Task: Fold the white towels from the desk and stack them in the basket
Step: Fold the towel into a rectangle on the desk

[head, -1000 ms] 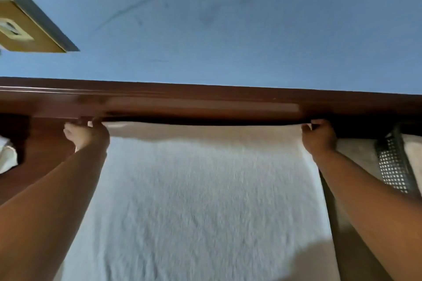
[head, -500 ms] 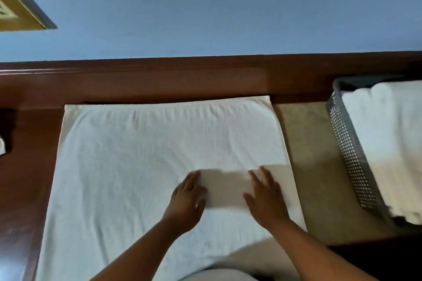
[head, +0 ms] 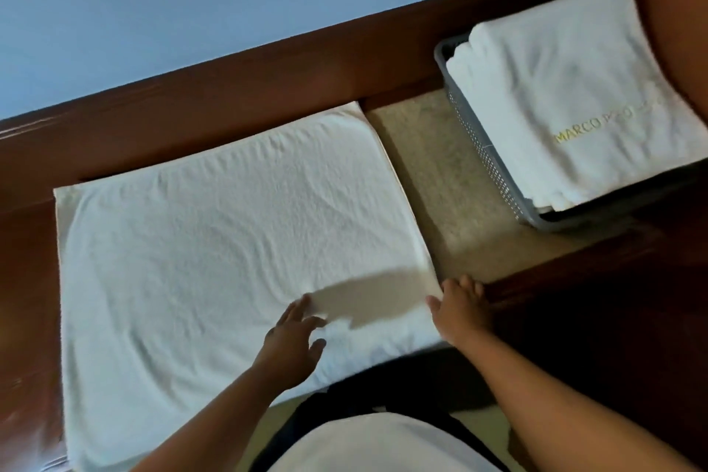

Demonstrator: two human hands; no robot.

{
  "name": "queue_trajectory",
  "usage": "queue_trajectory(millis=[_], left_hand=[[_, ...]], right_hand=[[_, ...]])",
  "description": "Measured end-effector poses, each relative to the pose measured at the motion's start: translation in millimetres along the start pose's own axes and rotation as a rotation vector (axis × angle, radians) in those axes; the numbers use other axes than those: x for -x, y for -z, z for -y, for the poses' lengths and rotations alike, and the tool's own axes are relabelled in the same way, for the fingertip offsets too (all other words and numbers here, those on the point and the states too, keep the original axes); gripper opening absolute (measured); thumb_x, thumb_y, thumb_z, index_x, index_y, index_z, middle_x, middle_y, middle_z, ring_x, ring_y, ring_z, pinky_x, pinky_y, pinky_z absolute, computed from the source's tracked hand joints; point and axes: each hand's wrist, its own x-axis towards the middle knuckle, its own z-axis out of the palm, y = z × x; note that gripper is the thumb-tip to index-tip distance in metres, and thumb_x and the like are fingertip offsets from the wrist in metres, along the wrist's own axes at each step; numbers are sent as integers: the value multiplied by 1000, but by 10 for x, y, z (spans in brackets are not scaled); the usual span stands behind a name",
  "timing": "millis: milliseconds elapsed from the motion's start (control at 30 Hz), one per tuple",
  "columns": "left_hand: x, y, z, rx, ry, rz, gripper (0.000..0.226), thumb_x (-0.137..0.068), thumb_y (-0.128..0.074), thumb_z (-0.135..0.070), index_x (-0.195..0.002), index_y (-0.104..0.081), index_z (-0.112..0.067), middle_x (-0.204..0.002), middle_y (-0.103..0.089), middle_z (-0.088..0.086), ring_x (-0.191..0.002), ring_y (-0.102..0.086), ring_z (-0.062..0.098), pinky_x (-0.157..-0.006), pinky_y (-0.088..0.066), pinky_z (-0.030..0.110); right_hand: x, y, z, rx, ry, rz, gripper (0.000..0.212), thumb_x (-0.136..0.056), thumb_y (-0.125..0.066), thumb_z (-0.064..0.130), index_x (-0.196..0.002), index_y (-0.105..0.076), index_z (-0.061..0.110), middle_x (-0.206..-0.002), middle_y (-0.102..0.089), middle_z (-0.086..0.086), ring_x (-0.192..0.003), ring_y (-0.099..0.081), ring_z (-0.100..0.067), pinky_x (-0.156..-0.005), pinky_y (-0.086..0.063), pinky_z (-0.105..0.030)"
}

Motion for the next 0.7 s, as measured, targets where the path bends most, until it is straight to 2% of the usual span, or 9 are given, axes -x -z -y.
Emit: queue_trajectory(millis=[100,200,267,333,433,567,633,700], left_hand=[[21,-94,-334,-35,74,7,44,-100,-51,-44,-143,-49,-38,-168,-5,-5,-153,-15,13,-121,-19,39],[6,-184,-502,-14,124,-9,45,-100,-51,-43,-145,-44,-39,-169,-1,-5,-154,-10,15,-123,-16,41],[56,-269,-559,-9,133,-17,47,-100,-51,-42,-146,-42,-38,-169,-1,-6,-154,-11,14,-123,-17,40],[116,-328,-562,-12,116,-22,49,-100,-51,-41,-147,-39,-37,-168,-3,-7,-153,-16,13,-122,-18,39],[197,-360,-463,3,127,-59,51,-101,-49,-40,-150,-35,-37,-168,-5,-9,-150,-24,12,-120,-21,37],[463,-430,-20,39,328,-117,56,-101,-48,-41,-153,-29,-34,-168,-7,-8,-149,-25,15,-117,-28,38],[625,-457,298,99,437,-155,57,-100,-48,-39,-153,-30,-33,-167,-10,-10,-145,-33,16,-113,-35,39],[793,-472,641,198,555,-204,59,-98,-50,-39,-153,-32,-31,-166,-12,-11,-141,-39,17,-108,-40,41]], right_hand=[[-64,107,-18,-37,54,36,37,-99,-52,46,-121,-56,17,-134,-50,-9,-127,-47,-31,-104,-38,-42],[-17,138,-99,-145,63,22,17,-98,-56,38,-104,-52,23,-123,-62,-5,-118,-57,-30,-96,-40,-40],[103,108,-226,-179,43,4,16,-95,-60,33,-98,-45,27,-120,-63,-3,-114,-59,-29,-92,-40,-38],[215,72,-343,-148,53,-2,26,-91,-63,31,-112,-47,28,-130,-54,-2,-119,-54,-27,-95,-40,-39],[249,96,-466,-32,173,-42,50,-87,-62,30,-134,-46,26,-142,-42,-6,-127,-46,-30,-101,-40,-40],[302,90,-390,95,331,-34,50,-86,-59,29,-135,-50,26,-137,-45,-5,-124,-47,-30,-99,-41,-41],[365,59,-262,93,413,-15,50,-85,-57,26,-135,-53,26,-136,-45,-2,-122,-51,-28,-97,-43,-40],[413,34,-87,124,503,23,51,-89,-55,28,-139,-49,27,-143,-40,1,-129,-48,-25,-100,-43,-37]])
